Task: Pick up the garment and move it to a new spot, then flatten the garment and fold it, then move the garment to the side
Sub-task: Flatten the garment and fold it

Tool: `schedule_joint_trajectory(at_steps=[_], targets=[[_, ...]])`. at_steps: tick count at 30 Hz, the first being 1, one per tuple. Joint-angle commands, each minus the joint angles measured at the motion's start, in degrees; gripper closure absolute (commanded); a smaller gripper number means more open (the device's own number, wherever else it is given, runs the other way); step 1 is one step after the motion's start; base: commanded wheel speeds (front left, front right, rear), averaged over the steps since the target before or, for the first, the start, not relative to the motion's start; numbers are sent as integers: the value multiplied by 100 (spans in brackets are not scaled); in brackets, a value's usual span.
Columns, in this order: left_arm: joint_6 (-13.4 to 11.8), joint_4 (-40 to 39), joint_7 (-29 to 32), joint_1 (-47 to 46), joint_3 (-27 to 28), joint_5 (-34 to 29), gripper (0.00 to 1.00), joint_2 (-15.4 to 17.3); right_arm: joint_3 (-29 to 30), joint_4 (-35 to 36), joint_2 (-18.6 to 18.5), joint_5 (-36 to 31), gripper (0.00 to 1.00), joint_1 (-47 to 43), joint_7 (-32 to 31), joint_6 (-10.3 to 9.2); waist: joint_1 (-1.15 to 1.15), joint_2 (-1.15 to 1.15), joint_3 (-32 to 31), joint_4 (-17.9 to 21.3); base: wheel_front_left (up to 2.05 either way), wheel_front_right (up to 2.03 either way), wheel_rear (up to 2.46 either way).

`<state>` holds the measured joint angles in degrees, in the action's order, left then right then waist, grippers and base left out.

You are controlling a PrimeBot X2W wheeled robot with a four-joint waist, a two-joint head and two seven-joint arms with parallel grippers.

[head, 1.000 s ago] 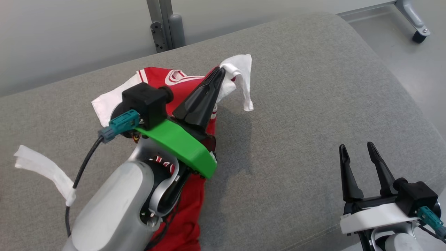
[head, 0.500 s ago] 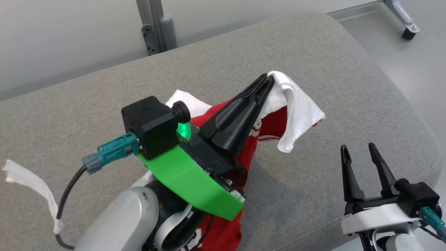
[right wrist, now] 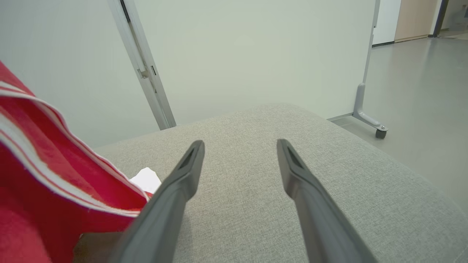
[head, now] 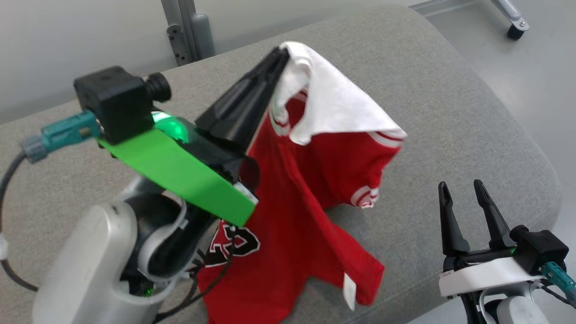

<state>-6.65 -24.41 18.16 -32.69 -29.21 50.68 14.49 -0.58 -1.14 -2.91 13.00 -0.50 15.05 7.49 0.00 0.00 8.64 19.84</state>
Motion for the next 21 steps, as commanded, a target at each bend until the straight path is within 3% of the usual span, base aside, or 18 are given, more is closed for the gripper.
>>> schedule_joint_trajectory(at_steps=[1,3,10,15,21], targets=[[-15,157,17,-147,159,99,100,65,-5,-2,-4,42,0,78,18,1,0,0,66,61,0,0,0],[1,458,20,-318,404,155,100,205,-8,-14,-4,90,0,87,18,1,0,0,113,90,0,0,0],[310,1726,-68,-998,721,264,100,231,-44,-67,-4,153,0,185,18,1,0,0,245,168,0,0,0],[578,3048,-275,-1370,499,82,100,-10,-182,-114,-3,188,0,335,18,1,0,0,351,310,0,0,0],[963,4782,-1031,-1508,239,-116,100,-513,-324,-139,-4,241,0,395,18,1,0,0,474,586,0,0,0]])
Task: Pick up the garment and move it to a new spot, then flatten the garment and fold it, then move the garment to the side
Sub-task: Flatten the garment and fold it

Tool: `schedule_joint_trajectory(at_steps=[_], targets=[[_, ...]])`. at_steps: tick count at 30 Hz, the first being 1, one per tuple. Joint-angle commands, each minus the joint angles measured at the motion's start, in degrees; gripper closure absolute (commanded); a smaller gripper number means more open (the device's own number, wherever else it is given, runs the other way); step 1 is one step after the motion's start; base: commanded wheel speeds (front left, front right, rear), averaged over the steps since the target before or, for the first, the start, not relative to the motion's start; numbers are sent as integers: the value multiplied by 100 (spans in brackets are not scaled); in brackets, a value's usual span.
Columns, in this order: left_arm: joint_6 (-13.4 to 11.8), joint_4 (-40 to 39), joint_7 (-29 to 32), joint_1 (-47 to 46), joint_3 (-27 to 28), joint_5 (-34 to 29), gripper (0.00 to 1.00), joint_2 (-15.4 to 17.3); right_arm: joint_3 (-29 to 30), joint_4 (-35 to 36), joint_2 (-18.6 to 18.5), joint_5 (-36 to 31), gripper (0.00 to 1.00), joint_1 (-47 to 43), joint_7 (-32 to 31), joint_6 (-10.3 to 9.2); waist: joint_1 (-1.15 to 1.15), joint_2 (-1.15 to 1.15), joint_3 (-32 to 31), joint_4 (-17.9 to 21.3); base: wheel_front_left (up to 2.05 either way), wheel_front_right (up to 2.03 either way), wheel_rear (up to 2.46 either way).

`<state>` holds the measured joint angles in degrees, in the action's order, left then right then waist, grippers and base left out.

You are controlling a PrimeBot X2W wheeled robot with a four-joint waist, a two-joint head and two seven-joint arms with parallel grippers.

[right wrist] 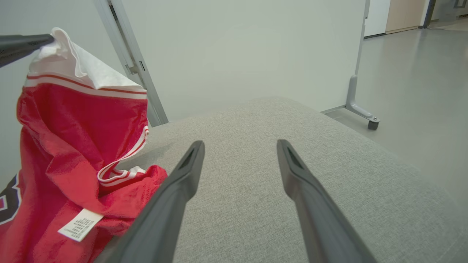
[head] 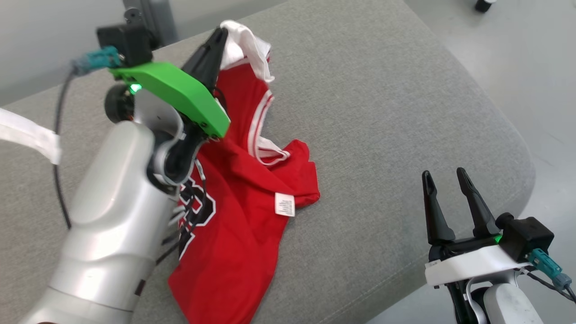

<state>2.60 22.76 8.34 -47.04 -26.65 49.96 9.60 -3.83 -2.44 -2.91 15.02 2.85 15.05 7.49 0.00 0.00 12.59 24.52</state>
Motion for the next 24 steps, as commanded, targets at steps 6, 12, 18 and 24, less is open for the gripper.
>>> schedule_joint_trajectory(at_steps=[6,12,18,24], targets=[[192,1349,-1077,98,-475,-534,51,-441,-5,-23,-4,64,0,-82,18,1,0,0,162,253,0,0,0],[15,1950,-1836,109,-925,-870,0,-627,135,-5,-4,-10,0,-126,18,1,0,0,163,91,0,0,0],[-383,1286,-2210,431,-1152,-934,0,-663,264,37,-5,-87,0,-177,18,1,0,0,49,-226,0,0,0],[-648,-12,-1522,1372,-1911,-1016,0,-576,334,64,-5,-143,0,-250,18,1,0,0,-39,-505,0,0,0]])
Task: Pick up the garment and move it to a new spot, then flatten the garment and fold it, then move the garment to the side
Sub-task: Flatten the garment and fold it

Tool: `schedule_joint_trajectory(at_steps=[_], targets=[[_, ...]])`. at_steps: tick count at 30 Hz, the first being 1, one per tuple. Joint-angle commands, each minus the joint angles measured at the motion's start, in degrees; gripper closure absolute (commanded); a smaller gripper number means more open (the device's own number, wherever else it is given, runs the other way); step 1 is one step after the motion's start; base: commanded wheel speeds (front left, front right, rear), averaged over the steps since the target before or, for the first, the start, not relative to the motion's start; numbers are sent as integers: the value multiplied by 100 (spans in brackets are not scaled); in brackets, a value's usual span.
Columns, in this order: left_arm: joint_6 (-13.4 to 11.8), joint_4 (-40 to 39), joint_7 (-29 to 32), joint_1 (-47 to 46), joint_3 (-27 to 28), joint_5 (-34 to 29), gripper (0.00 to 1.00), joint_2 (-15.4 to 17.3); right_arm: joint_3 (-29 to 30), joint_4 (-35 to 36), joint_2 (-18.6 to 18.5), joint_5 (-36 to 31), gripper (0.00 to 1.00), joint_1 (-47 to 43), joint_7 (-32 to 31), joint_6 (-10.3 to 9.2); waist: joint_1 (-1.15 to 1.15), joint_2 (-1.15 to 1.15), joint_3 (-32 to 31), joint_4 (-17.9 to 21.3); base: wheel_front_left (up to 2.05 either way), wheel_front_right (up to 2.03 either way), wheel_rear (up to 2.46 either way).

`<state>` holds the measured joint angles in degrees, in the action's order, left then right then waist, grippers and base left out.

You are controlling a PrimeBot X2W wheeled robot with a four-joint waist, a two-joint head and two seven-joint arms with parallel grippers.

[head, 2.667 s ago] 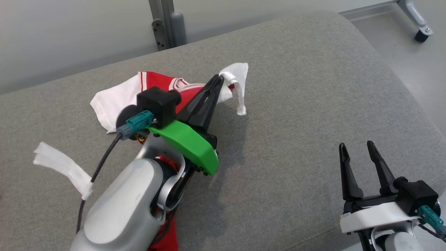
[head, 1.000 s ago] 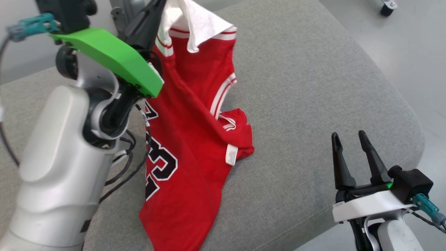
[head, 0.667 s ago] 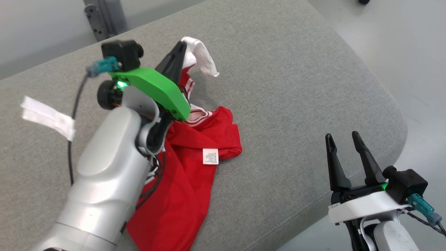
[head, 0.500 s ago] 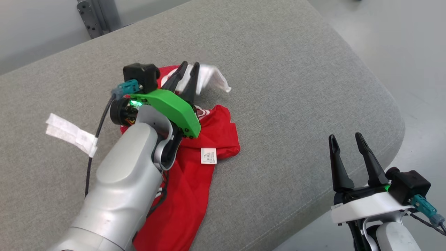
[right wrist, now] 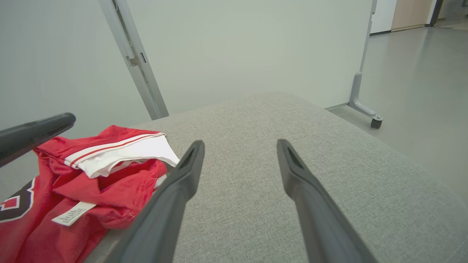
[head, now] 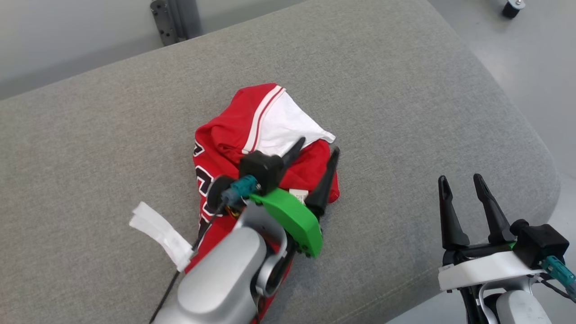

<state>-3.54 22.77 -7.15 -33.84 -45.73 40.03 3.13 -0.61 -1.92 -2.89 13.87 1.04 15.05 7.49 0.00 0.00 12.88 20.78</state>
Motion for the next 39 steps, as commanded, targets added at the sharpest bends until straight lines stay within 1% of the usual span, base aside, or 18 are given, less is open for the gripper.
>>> schedule_joint_trajectory(at_steps=[1,5,7,10,15,20,23,27,32,33,34,35,36,37,39], targets=[[-67,-208,219,199,-181,-88,0,158,22,20,-6,-42,0,-63,18,1,0,0,-73,-166,0,0,0],[-238,-739,885,604,-617,-188,0,383,-2,38,-7,-62,0,10,18,1,0,0,-46,-233,0,0,0],[-307,-837,1154,784,-718,-64,0,375,-20,43,-7,-64,0,45,18,1,0,0,-24,-238,0,0,0],[-375,-861,1328,875,-664,156,0,331,-74,51,-5,-31,0,87,18,1,0,0,30,-201,0,0,0],[-526,-676,1400,737,-560,293,0,191,-99,29,-6,61,0,125,18,1,0,0,143,-65,0,0,0],[-615,-504,1423,605,-483,466,0,90,-104,11,-5,150,0,130,18,1,0,0,220,69,0,0,0],[-675,-383,1446,565,-409,555,0,62,-114,5,-6,186,0,140,18,1,0,0,247,124,0,0,0],[-820,-164,1411,517,-229,756,0,39,-131,4,-6,208,0,142,18,1,0,0,271,171,0,0,0],[-863,103,1396,426,-95,1030,0,7,-131,10,-5,210,0,141,18,1,0,0,306,167,0,0,0],[-865,159,1372,402,-83,1077,22,3,-137,13,-6,205,0,145,18,1,0,0,316,160,0,0,0],[-880,222,1326,364,-62,1117,33,1,-151,15,-5,195,0,153,18,1,0,0,324,155,0,0,0],[-878,285,1305,332,-69,1155,39,-3,-158,17,-5,189,0,161,18,1,0,0,331,151,0,0,0],[-857,356,1288,305,-96,1187,53,-6,-161,19,-6,183,0,167,18,1,0,0,337,147,0,0,0],[-856,436,1253,276,-105,1228,57,-7,-166,17,-6,173,0,169,18,1,0,0,341,142,0,0,0],[-852,607,1210,206,-157,1248,67,-5,-189,10,-6,158,0,175,18,1,0,0,351,142,0,0,0]])
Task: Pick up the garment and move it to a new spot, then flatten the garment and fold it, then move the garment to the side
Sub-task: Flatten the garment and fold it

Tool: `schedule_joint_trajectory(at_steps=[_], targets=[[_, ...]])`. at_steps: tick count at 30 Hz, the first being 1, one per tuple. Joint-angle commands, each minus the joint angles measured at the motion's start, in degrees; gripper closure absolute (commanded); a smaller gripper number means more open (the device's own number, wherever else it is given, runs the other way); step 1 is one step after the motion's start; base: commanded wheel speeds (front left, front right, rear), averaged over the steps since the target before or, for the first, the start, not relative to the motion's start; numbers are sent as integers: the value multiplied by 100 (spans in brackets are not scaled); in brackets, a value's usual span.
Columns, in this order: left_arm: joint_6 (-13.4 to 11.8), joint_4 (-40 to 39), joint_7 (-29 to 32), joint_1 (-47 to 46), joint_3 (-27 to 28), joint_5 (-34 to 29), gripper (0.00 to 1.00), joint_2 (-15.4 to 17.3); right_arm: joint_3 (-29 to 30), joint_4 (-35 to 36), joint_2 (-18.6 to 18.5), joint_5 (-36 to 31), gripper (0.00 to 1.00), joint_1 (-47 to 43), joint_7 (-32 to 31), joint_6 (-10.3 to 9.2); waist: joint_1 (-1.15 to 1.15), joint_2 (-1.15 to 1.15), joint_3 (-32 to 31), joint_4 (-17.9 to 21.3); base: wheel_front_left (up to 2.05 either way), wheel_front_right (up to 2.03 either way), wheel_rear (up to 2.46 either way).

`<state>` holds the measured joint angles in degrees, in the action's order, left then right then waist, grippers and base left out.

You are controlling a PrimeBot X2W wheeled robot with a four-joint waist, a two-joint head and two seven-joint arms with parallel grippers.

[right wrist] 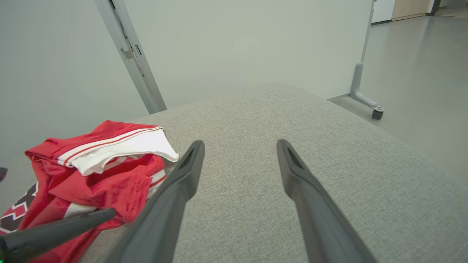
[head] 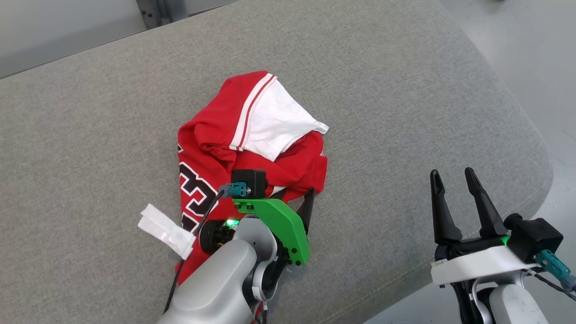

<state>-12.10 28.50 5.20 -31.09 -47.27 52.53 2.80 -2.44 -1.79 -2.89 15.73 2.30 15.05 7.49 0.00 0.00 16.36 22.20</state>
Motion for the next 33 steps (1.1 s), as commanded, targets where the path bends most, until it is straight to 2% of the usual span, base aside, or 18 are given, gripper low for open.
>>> schedule_joint_trajectory(at_steps=[1,2,5,12,16,19,23,29,33], targets=[[4,105,-60,-98,-26,50,71,27,-11,-6,-5,-32,0,53,18,1,0,0,8,3,0,0,0],[1,174,-101,-124,-36,110,74,31,-19,-10,-6,-36,0,60,18,1,0,0,11,7,0,0,0],[15,395,-285,-237,-81,242,100,32,-37,-22,-5,-57,0,73,18,1,0,0,19,16,0,0,0],[294,642,-579,-434,-346,404,100,27,10,-34,-6,-103,0,-27,18,1,0,0,-60,-53,0,0,0],[512,371,-636,-324,-395,539,100,32,118,-16,-4,-140,0,-120,18,1,0,0,-168,-217,0,0,0],[631,-109,-586,-121,-423,572,100,259,204,-12,-6,-151,0,-194,18,1,0,0,-267,-382,0,0,0],[591,-1262,-358,267,-502,638,100,789,274,8,-8,-196,0,-283,18,1,0,0,-425,-646,0,0,0],[154,-3106,176,743,-470,543,100,2008,353,35,-8,-285,0,-420,18,1,0,0,-616,-1075,0,0,0],[-123,-3905,568,849,-325,504,100,2877,382,54,-9,-343,0,-465,18,1,0,0,-682,-1362,0,0,0]])
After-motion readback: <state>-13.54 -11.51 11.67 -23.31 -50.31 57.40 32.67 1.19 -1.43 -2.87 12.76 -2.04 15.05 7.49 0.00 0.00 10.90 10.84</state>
